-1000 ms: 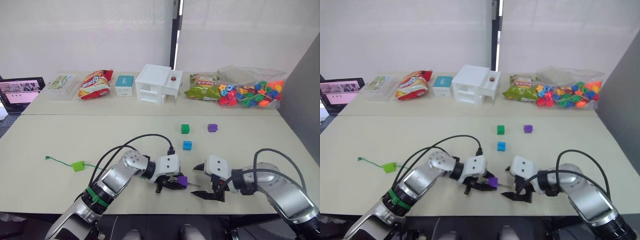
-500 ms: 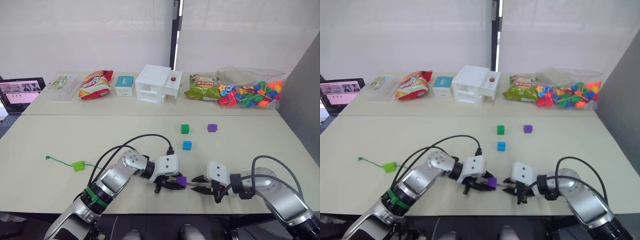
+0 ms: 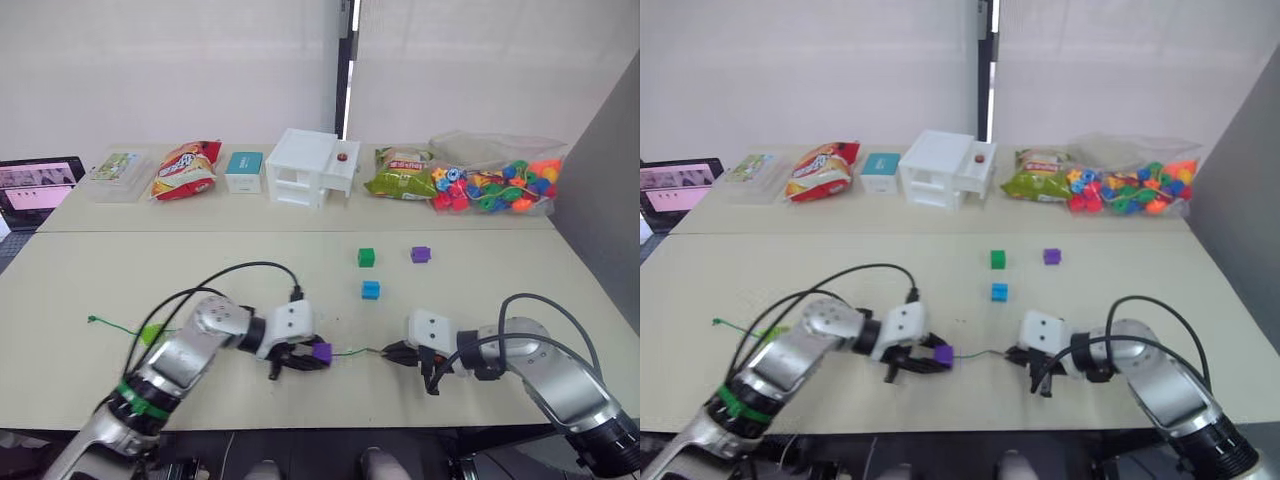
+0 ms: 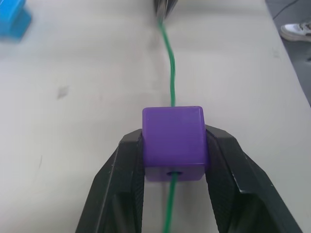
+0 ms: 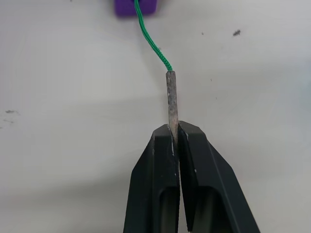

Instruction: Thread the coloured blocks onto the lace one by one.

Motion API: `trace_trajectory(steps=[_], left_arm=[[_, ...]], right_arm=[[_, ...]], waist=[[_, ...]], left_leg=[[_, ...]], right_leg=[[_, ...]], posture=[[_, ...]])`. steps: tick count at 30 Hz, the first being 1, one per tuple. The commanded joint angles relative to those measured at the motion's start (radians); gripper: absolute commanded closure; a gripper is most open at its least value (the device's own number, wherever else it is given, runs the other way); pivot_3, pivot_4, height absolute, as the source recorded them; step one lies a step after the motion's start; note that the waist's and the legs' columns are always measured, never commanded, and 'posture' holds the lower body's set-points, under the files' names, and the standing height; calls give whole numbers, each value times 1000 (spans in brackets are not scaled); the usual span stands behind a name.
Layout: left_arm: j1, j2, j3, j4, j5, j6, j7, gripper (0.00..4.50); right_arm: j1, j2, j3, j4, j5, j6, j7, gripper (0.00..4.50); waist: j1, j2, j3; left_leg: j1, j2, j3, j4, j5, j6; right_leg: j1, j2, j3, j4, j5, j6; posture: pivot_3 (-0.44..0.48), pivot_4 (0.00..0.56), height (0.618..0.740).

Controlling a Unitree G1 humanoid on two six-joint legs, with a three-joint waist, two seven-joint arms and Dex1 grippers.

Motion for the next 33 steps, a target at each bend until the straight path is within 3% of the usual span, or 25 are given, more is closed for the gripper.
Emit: trace_trajectory(steps=[1,6,12,16,21,22,29,33], left_arm=[[55,138,121,71,-8,-106,-72,3315],[64,298,211,416,42,-382,-156,3315],[-26,336,198,735,113,-628,-179,3315],[-61,329,194,808,123,-700,-200,3315],[-57,323,210,742,73,-618,-245,3315],[-56,332,218,713,46,-569,-271,2272],[-88,369,276,486,-71,-317,-348,42],[-62,301,273,219,-165,-126,-286,42]], right_arm=[[-32,-3,-8,-43,7,13,13,4500],[-45,5,-2,-39,5,11,19,4500],[-40,6,8,-39,2,1,32,4500],[-44,9,12,-32,1,-5,34,4500],[-48,17,18,-27,-3,-6,33,4500],[-46,16,17,-30,-3,-6,33,4500],[-39,25,17,-51,7,17,26,4500],[-50,44,35,-64,1,42,11,4500]], waist=[[-3,0,0],[-2,1,0],[-6,1,0],[-6,1,0],[-7,1,0],[-6,1,0],[-4,-1,1],[-3,-1,1]], left_leg=[[0,0,0,-1,0,0],[0,0,0,-1,0,0],[1,0,1,-1,0,0],[1,0,1,-1,0,0],[1,0,1,-1,0,0],[1,0,1,-1,0,0],[-1,0,0,-1,0,0],[-1,0,0,-1,0,0]], right_leg=[[0,0,0,0,0,0],[0,0,-1,-1,0,0],[-1,0,-1,0,0,0],[-1,0,-1,1,0,0],[-1,0,-1,1,0,0],[-1,0,-1,1,0,0],[-1,0,-1,1,0,0],[-1,0,-1,1,0,0]], posture=[[0,150,740],[0,150,740],[0,150,740],[0,150,740],[0,150,740],[0,150,740],[0,150,740],[0,150,740]])
